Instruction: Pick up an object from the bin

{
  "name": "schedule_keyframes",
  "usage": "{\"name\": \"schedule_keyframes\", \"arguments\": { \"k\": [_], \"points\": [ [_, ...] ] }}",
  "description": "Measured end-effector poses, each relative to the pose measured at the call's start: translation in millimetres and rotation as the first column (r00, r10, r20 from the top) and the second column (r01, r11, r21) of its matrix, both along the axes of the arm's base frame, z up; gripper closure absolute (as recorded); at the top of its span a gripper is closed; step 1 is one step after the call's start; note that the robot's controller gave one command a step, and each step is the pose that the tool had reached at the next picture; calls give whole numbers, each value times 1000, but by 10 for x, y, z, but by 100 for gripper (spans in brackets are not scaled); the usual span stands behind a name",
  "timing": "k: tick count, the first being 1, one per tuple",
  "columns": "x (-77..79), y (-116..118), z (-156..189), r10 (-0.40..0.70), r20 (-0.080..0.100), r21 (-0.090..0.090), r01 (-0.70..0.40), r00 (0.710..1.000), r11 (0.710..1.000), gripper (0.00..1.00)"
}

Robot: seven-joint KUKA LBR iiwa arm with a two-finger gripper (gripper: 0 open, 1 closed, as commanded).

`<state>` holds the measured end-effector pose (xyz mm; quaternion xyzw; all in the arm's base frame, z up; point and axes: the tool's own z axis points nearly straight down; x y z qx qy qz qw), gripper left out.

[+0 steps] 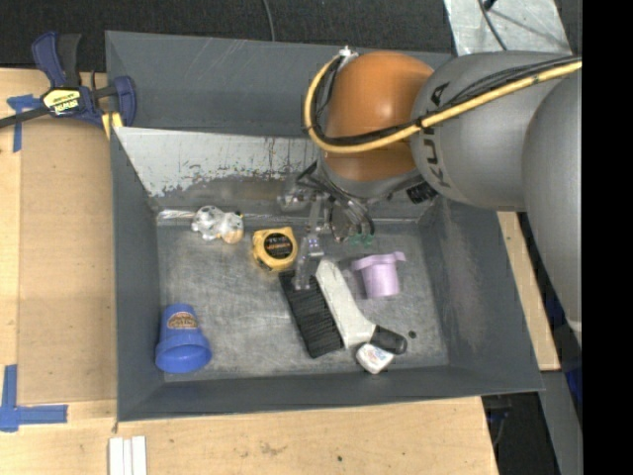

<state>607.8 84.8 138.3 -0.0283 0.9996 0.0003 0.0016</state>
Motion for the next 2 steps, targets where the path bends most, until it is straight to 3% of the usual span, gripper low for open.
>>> {"name": "schedule_keyframes", "arguments": {
  "k": [1,2],
  "points": [
    [31,-36,-77,208,0,-1,-208,978,978,0],
    [107,-16,-337,355,0,-2,-355,935,935,0]
  ]
}}
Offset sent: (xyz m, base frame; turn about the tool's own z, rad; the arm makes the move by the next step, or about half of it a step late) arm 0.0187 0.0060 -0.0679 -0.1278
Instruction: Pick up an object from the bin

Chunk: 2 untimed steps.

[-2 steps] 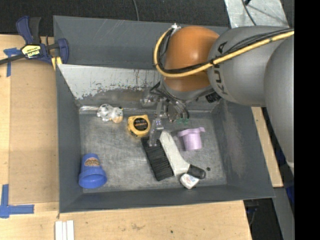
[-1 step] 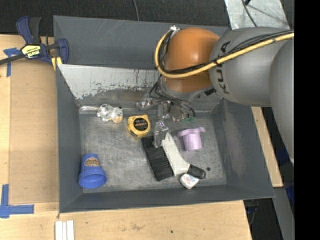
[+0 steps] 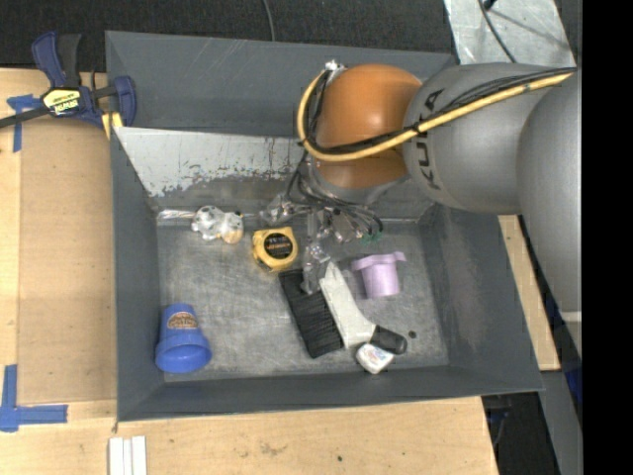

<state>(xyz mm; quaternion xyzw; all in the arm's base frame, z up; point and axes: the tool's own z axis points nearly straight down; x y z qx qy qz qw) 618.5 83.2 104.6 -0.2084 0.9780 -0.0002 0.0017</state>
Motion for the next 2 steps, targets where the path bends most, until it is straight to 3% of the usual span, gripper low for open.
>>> {"name": "schedule_keyframes", "arguments": {
  "k": [1,2],
  "points": [
    [64,147,-280,-97,13,5,97,995,995,100],
    [64,148,-280,-98,13,5,98,995,995,100]
  ]
}}
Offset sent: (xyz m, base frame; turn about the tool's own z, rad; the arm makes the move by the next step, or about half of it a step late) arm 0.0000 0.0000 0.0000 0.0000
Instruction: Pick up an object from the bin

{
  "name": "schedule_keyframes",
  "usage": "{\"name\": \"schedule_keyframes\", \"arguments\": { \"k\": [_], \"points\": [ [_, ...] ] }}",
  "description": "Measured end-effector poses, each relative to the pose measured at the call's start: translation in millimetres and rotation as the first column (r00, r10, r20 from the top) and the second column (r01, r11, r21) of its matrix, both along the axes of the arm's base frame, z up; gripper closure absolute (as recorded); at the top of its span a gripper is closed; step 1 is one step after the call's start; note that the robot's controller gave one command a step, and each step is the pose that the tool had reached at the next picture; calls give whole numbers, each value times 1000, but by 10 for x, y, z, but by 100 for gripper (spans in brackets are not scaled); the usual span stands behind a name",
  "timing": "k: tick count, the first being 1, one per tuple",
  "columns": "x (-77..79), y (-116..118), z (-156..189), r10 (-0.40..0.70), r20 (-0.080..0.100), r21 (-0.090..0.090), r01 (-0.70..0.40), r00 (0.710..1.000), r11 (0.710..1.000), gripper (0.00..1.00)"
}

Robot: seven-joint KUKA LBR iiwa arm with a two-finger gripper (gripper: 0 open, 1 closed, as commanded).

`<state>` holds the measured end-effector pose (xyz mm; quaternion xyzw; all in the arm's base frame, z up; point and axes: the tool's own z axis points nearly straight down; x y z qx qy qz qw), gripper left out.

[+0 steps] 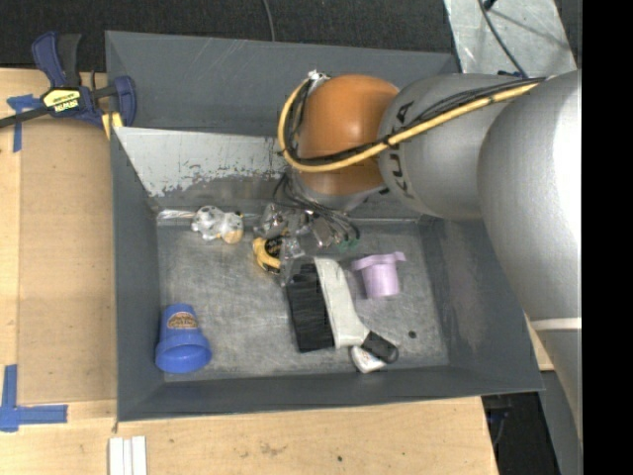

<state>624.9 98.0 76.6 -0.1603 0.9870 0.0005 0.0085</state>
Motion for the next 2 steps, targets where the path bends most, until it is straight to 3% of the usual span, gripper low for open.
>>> {"name": "schedule_keyframes", "arguments": {
  "k": [1,2],
  "points": [
    [-227,-194,1211,27,-17,-4,-27,999,1000,100],
    [-228,-194,1211,27,-17,-4,-27,999,1000,100]
  ]
}}
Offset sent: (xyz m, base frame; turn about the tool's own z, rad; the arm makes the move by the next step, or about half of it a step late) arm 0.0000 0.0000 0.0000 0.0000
